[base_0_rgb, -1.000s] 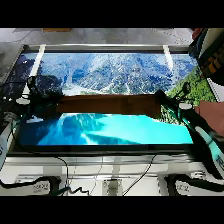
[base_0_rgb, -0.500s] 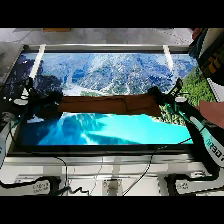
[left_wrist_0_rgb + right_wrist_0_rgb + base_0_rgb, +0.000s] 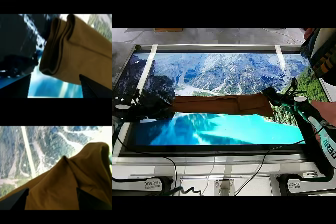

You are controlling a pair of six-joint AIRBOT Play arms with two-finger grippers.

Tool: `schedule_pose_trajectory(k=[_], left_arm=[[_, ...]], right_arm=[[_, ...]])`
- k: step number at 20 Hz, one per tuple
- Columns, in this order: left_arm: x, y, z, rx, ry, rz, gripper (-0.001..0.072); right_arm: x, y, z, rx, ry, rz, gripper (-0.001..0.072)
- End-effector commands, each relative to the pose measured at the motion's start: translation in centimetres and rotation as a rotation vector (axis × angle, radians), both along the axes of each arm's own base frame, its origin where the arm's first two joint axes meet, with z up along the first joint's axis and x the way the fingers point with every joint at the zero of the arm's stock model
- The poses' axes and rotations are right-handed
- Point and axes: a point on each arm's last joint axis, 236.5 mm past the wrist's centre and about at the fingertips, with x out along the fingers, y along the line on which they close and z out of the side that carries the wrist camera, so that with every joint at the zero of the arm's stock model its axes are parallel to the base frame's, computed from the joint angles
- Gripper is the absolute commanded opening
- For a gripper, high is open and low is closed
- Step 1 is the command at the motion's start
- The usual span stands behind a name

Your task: Fold the clothes and pants, and hang the long-sleeved shirts on hangers.

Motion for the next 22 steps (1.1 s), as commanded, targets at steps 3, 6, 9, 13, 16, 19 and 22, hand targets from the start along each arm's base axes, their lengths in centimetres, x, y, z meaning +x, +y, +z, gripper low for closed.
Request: schedule_pose_trajectory(k=[3,6,9,13,16,19,22], left_arm=[[1.4,-3.3,-1.5,-0.164,-0.039,-0.031,0.0690],[2.4,-5.1,-2.7,-0.155,-0.033,-0.065,0.0655],[5.1,-5.7,-2.1,-0.068,-0.093,-0.061,0.0538],[7.6,-7.1,-0.7,0.018,-0.171,-0.086,0.0009],[7.4,-8.4,1.5,0.127,-0.214,-0.273,0.0009],[6.6,-8.6,6.2,0.239,-0.284,-0.407,0.0009],[5.5,-8.7,13.2,0.304,-0.407,-0.430,0.0010]], right_arm=[[-1.0,1.3,0.0,0.034,0.025,0.062,0.0645],[-1.8,2.5,0.0,0.063,0.044,0.109,0.0644],[-2.9,3.9,0.1,0.100,0.068,0.172,0.0586],[-4.4,6.0,1.0,0.138,0.077,0.292,0.0156],[-4.4,9.3,4.5,0.118,-0.012,0.461,0.0013],[-1.8,12.7,8.4,0.027,-0.139,0.500,0.0012],[0.7,16.1,10.1,-0.153,-0.222,0.462,0.0011]])
